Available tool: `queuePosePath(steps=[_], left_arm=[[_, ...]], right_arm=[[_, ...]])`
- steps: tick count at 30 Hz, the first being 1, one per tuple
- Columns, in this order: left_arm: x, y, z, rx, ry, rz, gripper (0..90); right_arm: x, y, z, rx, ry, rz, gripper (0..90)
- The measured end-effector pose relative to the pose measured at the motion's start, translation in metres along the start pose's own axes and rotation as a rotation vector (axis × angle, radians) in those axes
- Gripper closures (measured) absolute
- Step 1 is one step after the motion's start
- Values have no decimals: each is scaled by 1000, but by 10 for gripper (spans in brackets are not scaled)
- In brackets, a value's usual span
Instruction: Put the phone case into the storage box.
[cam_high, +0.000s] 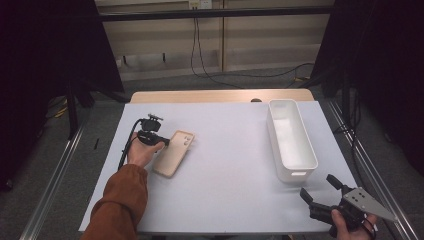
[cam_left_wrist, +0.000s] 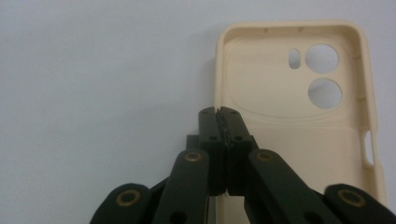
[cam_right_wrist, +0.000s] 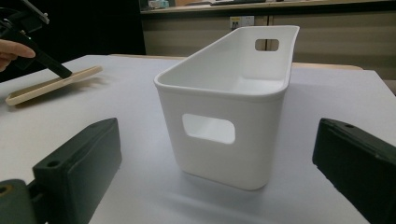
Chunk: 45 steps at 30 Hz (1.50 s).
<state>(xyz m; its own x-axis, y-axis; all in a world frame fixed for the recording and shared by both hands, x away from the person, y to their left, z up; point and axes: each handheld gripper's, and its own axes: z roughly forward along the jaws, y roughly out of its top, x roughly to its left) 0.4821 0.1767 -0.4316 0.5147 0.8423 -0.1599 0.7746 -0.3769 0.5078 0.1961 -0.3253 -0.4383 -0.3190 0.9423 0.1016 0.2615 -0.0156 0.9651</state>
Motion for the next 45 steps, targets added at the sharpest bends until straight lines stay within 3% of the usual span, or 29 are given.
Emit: queuePosePath(steps=[16, 20, 30, 41, 45], left_arm=[[-8, 1, -16, -102, -5, 1, 890], [-11, 1, -20, -129, 12, 14, 890], [-17, -3, -28, -190, 5, 45, 889], [-24, -9, -36, -252, 15, 64, 890], [-27, -11, -39, -284, 9, 54, 890]], right_arm=[[0, 0, 1, 0, 0, 2, 10], [0, 0, 0, 1, 0, -1, 10], [0, 0, 0, 1, -1, 0, 10], [0, 0, 0, 1, -1, -1, 10], [1, 0, 0, 0, 0, 1, 10]])
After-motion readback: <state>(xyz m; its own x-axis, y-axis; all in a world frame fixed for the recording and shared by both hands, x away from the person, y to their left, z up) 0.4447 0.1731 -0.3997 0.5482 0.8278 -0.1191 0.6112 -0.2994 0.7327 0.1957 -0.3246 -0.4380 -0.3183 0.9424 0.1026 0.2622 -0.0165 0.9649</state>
